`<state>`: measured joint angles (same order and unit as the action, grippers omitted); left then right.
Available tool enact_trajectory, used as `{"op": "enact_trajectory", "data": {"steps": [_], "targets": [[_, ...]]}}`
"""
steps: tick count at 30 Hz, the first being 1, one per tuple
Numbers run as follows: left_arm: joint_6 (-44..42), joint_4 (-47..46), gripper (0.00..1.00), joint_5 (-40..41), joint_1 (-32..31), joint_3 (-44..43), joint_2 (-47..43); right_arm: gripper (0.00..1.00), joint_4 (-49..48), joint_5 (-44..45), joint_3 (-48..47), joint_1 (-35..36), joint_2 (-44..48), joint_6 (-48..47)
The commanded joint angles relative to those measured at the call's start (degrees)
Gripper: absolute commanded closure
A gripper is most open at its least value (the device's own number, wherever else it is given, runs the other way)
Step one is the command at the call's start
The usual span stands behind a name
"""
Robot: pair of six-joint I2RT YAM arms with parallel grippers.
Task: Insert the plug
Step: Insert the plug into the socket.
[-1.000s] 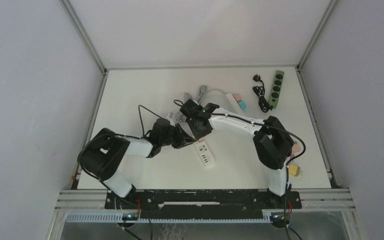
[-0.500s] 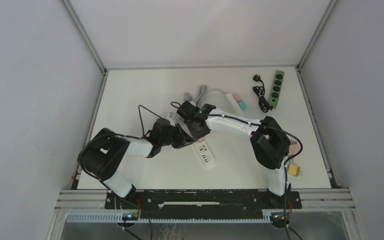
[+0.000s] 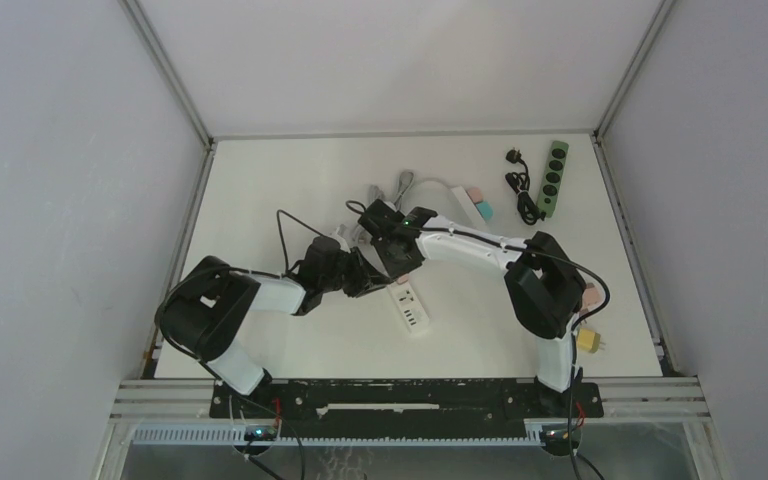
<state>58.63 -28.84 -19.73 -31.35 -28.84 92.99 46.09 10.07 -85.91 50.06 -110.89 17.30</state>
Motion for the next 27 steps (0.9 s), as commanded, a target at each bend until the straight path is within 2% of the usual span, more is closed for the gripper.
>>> {"op": "enact_trajectory", "data": {"steps": [1,7,15,27], "targets": [[0.84,-2.82,0.70,-0.72,0.15,-0.24,-0.09,1.00,1.15,-0.98,3.59,1.26,-4.33,1.08],[0.96,-2.96,0.70,-0.66,0.15,0.03,-0.33,1.00,1.20,-0.41,4.46,2.55,-5.06,0.90],[0.99,-3.09,0.70,-0.66,0.13,0.31,-0.62,1.00,-1.64,-3.07,9.50,-1.06,-1.59,3.26],[0.97,-3.24,0.70,-0.84,0.15,0.19,-0.26,1.00,0.33,-3.42,3.51,1.70,-6.22,1.91]]}}
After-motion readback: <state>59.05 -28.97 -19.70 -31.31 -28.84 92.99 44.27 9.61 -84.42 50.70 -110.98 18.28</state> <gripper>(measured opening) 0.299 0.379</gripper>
